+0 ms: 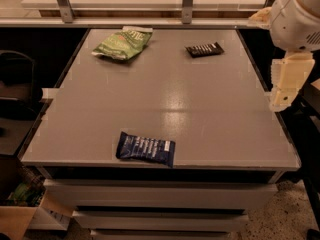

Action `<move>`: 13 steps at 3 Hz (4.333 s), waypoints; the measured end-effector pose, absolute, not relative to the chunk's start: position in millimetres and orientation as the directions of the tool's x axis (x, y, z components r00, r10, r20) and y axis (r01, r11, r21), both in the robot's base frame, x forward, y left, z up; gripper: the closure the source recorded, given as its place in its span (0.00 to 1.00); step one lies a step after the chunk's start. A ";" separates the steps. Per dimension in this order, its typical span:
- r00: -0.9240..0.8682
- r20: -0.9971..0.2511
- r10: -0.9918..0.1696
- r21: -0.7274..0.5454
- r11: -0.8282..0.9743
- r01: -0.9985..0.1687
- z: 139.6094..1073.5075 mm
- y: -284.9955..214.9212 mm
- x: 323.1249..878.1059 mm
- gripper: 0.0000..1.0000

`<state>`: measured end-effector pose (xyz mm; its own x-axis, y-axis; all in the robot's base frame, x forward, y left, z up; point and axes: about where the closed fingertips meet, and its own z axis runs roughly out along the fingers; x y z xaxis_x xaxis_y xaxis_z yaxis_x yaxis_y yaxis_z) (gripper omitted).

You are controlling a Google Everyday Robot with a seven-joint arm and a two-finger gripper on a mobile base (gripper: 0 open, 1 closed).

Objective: Move rxbar chocolate near green jalapeno chip bag

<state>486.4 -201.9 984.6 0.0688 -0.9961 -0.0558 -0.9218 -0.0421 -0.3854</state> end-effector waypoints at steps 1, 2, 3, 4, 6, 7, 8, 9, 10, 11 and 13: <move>0.192 0.037 -0.981 -0.392 -0.191 -0.900 965.3 -195.4 536.3 0.00; 0.192 0.037 -0.981 -0.392 -0.191 -0.900 965.3 -195.4 536.4 0.00; 0.240 0.076 -0.968 -0.413 -0.250 -0.876 968.9 -194.6 548.0 0.00; 0.365 0.137 -0.921 -0.413 -0.388 -0.824 968.2 -185.7 583.4 0.00; 0.555 0.226 -0.801 -0.352 -0.598 -0.720 952.0 -154.9 655.8 0.00; 0.556 0.294 -0.778 -0.322 -0.628 -0.709 935.6 -140.0 688.1 0.00; 0.463 0.385 -0.798 -0.295 -0.582 -0.758 911.1 -141.3 724.4 0.00; 0.457 0.393 -0.798 -0.288 -0.579 -0.763 906.1 -142.5 732.2 0.00; 0.446 0.422 -0.789 -0.255 -0.576 -0.777 891.1 -144.9 746.9 0.00; 0.423 0.444 -0.790 -0.228 -0.556 -0.800 875.2 -150.0 759.1 0.00; 0.371 0.446 -0.815 -0.201 -0.495 -0.845 849.3 -166.6 775.8 0.00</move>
Offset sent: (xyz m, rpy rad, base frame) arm 0.0414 0.0059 -0.0141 -0.0712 -0.0197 0.1002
